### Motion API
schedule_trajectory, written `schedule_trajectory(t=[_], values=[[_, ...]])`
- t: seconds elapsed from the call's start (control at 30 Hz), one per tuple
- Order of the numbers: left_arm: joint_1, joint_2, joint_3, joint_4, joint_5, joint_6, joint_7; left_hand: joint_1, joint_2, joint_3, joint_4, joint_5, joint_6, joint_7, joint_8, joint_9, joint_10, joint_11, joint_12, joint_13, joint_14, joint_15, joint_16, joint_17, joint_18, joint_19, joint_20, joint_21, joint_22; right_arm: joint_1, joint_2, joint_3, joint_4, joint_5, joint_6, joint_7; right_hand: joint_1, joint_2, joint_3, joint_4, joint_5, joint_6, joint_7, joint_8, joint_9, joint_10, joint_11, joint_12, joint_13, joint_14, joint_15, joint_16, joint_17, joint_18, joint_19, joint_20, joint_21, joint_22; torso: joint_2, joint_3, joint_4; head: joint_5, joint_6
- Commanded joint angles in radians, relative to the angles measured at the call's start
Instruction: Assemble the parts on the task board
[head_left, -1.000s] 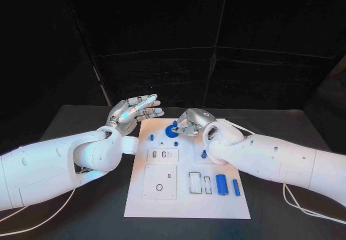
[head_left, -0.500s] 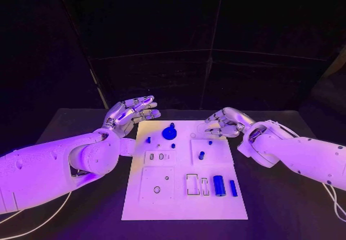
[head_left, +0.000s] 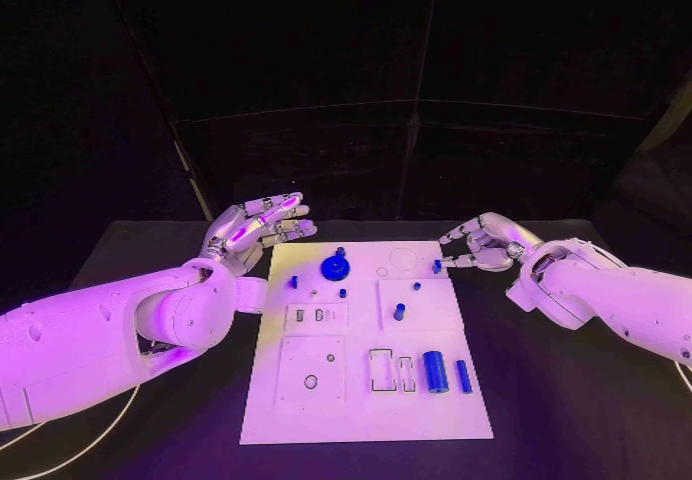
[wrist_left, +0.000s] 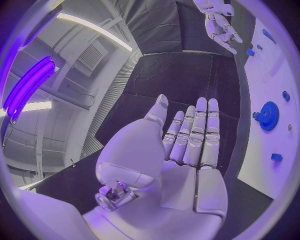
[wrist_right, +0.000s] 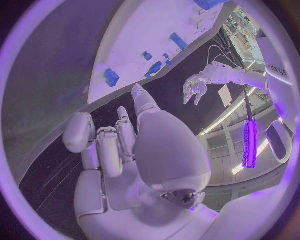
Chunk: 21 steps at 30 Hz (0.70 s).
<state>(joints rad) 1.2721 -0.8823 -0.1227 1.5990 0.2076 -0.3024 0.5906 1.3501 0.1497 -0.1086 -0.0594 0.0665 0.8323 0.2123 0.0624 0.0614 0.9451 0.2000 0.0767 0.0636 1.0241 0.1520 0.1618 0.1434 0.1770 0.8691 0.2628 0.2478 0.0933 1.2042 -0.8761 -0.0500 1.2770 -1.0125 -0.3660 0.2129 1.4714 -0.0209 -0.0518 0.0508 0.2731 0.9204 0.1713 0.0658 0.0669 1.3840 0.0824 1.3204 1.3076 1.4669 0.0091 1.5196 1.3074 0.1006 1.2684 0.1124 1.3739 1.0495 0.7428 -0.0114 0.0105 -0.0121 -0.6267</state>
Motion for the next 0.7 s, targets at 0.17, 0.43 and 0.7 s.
schedule_trajectory(t=[0.17,0.43,0.7], values=[[0.001,0.007,0.001,-0.008,-0.005,0.019,0.011,-0.004,0.003,0.003,0.0,0.0,0.001,0.047,-0.002,0.0,-0.002,0.006,-0.005,-0.001,0.005,0.003,-0.003,0.002,0.004,0.009,0.0,-0.005,-0.001,0.001,0.024,0.0,-0.052,-0.011,0.04,0.017,0.0,-0.005,0.001,-0.009,-0.006,-0.01,0.001,-0.004,-0.002,-0.008,0.0,-0.003,-0.005,0.071,-0.002,-0.004,0.112,0.001,-0.006,0.002,-0.007,-0.003,0.0,-0.0042,0.0027,-0.002,-0.003],[0.001,0.009,0.001,-0.014,-0.005,0.019,0.011,-0.004,0.003,0.003,0.0,0.0,0.001,0.047,-0.002,0.0,-0.002,0.006,-0.005,-0.001,0.005,0.003,-0.003,0.002,0.004,0.009,0.0,-0.005,-0.001,-0.003,0.057,0.0,-0.099,-0.037,0.072,0.006,0.003,0.0,0.004,-0.013,0.0,-0.01,0.001,-0.001,0.0,-0.006,0.0,-0.001,-0.003,0.071,-0.002,-0.005,0.111,0.002,-0.007,0.003,-0.007,-0.004,0.0,-0.0031,0.0008,-0.014,-0.001],[0.001,0.007,0.001,-0.017,-0.014,0.018,0.01,-0.003,0.003,0.004,-0.002,0.0,0.0,0.047,-0.002,0.0,-0.001,0.006,-0.005,-0.001,0.005,0.004,-0.004,0.002,0.004,0.01,0.0,-0.006,-0.001,-0.006,0.076,0.0,-0.123,-0.042,0.092,0.0,0.001,0.006,0.006,-0.015,0.004,0.0,0.0,0.006,0.003,-0.006,0.0,-0.001,-0.002,0.071,-0.002,-0.005,0.11,0.002,-0.007,0.004,-0.008,-0.004,0.0,-0.0037,0.0014,-0.017,-0.006]])
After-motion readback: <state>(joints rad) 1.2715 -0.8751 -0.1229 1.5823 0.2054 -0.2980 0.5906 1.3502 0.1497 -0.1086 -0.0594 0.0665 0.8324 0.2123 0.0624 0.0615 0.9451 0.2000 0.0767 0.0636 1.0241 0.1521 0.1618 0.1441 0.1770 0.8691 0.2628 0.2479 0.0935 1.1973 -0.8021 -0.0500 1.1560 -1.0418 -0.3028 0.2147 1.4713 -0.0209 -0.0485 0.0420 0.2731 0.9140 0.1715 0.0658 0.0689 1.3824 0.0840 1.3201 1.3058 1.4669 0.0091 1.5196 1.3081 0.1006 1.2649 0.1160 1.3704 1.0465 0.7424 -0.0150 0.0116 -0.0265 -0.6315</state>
